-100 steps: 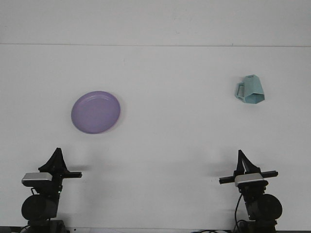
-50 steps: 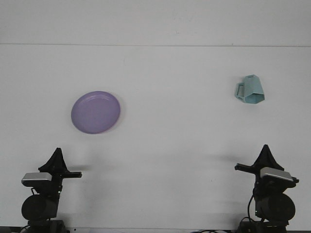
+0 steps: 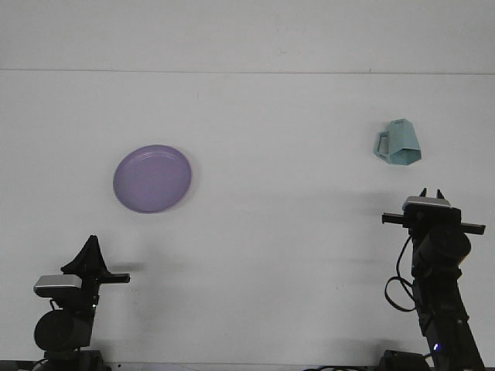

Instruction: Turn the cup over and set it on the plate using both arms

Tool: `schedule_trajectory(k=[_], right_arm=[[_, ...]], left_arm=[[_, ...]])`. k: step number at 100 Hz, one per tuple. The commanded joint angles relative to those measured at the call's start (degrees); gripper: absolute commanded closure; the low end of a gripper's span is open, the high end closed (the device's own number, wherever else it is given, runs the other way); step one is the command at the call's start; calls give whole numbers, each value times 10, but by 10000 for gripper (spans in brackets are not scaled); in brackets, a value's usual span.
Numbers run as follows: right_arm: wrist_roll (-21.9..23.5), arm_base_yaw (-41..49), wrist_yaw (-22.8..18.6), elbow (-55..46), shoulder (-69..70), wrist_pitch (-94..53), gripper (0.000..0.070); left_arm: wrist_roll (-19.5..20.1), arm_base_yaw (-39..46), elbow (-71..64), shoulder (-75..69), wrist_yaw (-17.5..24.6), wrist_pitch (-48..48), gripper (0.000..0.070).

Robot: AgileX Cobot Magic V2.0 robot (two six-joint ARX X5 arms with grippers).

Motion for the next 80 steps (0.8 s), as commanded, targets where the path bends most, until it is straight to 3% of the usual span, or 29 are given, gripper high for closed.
schedule_trajectory(k=[1, 12, 23, 41, 80], right_arm=[[-20, -18, -20, 4, 45, 52, 362], [-42, -53, -60, 4, 117, 130, 339], [-63, -89, -105, 5, 196, 205, 262], [-82, -128, -174, 23, 330, 310, 255], [-110, -136, -219, 188, 528, 320, 227]], left_arm=[[-3, 0, -10, -1, 2, 5, 685], [-3, 0, -10, -1, 2, 5, 685], [-3, 0, -10, -1, 2, 5, 685], [-3, 0, -10, -1, 2, 6, 685], [-2, 0, -10, -1, 2, 6, 685]])
